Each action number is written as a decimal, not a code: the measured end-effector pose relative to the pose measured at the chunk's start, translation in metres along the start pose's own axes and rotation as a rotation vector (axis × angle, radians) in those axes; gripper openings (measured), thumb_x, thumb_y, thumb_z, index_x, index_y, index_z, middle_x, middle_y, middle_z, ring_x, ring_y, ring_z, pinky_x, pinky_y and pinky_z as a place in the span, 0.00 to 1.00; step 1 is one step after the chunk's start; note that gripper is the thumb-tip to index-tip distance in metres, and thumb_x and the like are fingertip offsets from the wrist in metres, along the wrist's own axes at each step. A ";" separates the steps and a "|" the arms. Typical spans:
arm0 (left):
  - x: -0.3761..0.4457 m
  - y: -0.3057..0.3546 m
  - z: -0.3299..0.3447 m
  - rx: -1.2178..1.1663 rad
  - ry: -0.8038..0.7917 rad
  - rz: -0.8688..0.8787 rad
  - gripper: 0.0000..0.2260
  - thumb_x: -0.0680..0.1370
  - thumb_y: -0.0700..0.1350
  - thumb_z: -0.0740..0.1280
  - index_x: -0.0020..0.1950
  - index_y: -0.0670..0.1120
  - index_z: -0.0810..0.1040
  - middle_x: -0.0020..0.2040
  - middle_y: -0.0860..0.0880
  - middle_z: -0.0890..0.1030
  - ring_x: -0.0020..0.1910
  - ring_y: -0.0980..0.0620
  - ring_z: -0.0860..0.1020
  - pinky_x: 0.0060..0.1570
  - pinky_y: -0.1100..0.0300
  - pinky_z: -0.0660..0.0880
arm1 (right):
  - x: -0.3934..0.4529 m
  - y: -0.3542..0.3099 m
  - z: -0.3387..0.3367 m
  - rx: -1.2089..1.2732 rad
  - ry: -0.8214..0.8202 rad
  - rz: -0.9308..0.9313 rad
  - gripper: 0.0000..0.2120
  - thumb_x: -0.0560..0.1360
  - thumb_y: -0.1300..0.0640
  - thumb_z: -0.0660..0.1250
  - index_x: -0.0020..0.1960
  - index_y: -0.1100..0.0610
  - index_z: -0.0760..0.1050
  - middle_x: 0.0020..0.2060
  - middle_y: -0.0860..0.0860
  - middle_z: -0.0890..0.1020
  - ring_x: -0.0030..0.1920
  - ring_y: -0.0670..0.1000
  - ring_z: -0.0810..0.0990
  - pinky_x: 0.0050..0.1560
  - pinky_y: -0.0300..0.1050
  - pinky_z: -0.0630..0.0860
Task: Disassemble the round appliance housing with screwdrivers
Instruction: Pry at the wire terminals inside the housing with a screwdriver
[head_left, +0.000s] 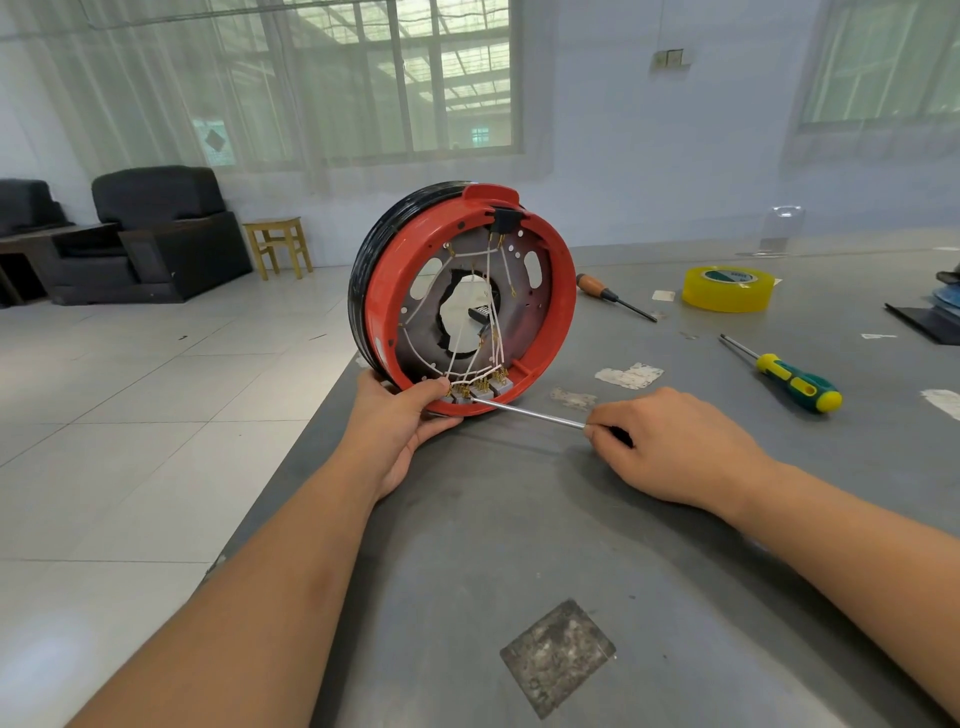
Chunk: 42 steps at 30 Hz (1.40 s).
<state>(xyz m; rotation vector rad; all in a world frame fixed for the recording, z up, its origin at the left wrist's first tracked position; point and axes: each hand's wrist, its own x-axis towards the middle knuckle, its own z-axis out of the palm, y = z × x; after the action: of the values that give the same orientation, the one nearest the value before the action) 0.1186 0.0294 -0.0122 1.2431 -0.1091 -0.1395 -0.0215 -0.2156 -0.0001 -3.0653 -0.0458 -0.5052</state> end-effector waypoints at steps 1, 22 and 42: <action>0.000 0.000 0.000 0.000 -0.005 -0.002 0.23 0.78 0.30 0.73 0.68 0.43 0.69 0.61 0.36 0.82 0.52 0.40 0.87 0.43 0.48 0.86 | 0.001 0.001 -0.002 0.024 -0.025 0.009 0.15 0.82 0.44 0.54 0.48 0.46 0.77 0.36 0.46 0.80 0.40 0.53 0.78 0.40 0.53 0.80; 0.009 -0.002 0.001 -0.183 0.004 -0.103 0.17 0.79 0.32 0.70 0.67 0.39 0.74 0.53 0.35 0.86 0.49 0.38 0.88 0.45 0.43 0.86 | -0.007 -0.010 0.013 -0.266 0.171 0.007 0.20 0.84 0.41 0.45 0.52 0.46 0.73 0.42 0.47 0.76 0.35 0.56 0.79 0.30 0.45 0.71; 0.006 0.002 0.004 -0.248 0.053 -0.168 0.06 0.80 0.33 0.70 0.57 0.35 0.80 0.47 0.36 0.88 0.50 0.37 0.88 0.44 0.46 0.87 | -0.007 -0.020 -0.001 -0.379 0.176 -0.005 0.05 0.81 0.51 0.67 0.48 0.50 0.76 0.35 0.50 0.71 0.29 0.55 0.72 0.24 0.42 0.53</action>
<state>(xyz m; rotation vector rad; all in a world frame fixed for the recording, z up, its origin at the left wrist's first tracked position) 0.1239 0.0251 -0.0093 1.0060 0.0583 -0.2577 -0.0290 -0.1962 -0.0006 -3.3667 0.0536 -0.8754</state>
